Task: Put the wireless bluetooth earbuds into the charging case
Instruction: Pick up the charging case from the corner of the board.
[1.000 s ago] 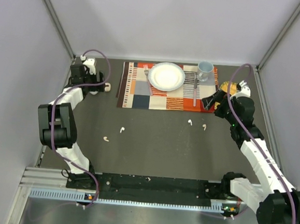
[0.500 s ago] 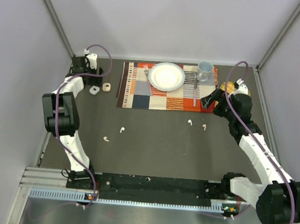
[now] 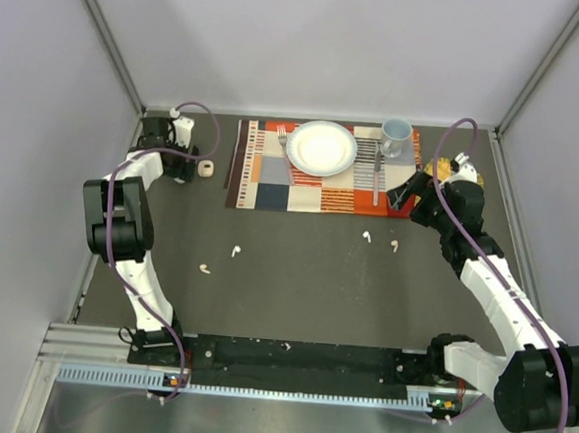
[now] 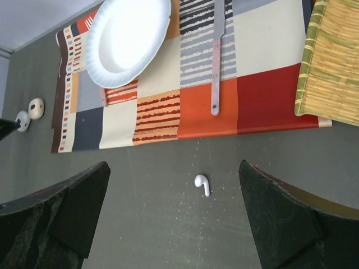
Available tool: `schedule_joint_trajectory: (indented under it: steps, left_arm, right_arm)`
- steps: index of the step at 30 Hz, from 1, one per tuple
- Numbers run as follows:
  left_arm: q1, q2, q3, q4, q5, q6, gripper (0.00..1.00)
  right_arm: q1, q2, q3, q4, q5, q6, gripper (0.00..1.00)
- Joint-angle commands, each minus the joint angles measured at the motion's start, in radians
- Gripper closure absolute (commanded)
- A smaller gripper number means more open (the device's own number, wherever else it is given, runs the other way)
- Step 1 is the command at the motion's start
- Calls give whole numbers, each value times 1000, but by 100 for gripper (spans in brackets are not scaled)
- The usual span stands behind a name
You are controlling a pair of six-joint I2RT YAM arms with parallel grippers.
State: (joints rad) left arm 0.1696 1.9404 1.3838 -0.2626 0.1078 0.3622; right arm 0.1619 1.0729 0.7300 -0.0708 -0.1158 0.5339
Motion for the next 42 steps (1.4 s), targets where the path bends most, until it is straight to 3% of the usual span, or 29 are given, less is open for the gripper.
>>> schedule_joint_trajectory:
  steps: [1,10,18,24,27,30,32,34,36,42]
  left_arm:
    - [5,31,-9,39,-28,18,17]
    - [4,107,107,5,23,7,21]
    - [4,127,93,-23,-22,-12,37]
    - [2,124,64,-20,-48,-25,36]
    - [2,114,55,-23,-37,-25,41]
    - [1,112,57,-24,-30,-20,56]
    - [-2,109,55,-24,-37,-20,58]
    - [-8,100,50,-23,-54,-19,66]
    - [-12,91,47,-35,-39,-11,89]
    - [-16,55,70,-105,-51,-86,100]
  right_arm:
    - [8,2,43,39,-1,12,1]
    - [10,16,43,28,15,8,1]
    - [11,59,65,22,-2,15,1]
    - [10,61,68,14,-12,18,1]
    - [10,59,65,12,-8,18,1]
    - [10,58,65,12,-10,23,1]
    - [10,58,65,11,-13,24,1]
    - [10,56,65,9,-13,23,1]
    - [10,53,65,6,-8,23,1]
    - [10,48,65,6,-15,34,1]
